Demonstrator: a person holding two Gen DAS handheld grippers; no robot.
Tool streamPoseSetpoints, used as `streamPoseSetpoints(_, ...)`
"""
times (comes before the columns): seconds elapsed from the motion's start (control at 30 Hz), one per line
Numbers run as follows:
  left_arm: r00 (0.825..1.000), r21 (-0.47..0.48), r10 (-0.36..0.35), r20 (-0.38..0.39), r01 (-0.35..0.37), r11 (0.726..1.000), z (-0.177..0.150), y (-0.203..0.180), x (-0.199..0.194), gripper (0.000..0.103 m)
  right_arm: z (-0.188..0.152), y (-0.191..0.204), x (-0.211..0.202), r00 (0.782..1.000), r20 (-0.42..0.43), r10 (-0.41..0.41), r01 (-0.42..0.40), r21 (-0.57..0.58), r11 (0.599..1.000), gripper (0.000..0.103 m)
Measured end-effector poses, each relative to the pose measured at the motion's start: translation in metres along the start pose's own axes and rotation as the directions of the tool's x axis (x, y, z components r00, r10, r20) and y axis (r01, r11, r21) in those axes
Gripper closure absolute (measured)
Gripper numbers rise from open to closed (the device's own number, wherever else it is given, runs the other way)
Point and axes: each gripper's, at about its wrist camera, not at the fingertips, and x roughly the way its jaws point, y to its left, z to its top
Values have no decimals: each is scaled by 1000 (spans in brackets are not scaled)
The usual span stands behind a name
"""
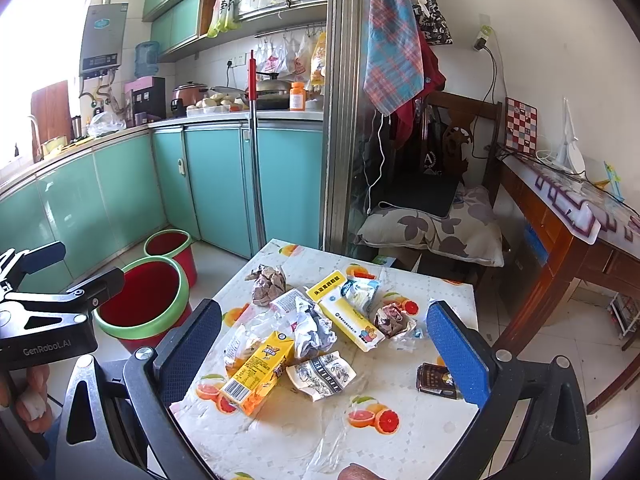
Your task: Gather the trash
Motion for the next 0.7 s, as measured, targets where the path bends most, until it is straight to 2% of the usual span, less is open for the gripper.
streamPoseSetpoints(0.7,1000,-8,0,-1,0,1000,0,2,0,0,1,4,-2,1000,2,1,-1,-8,1000,0)
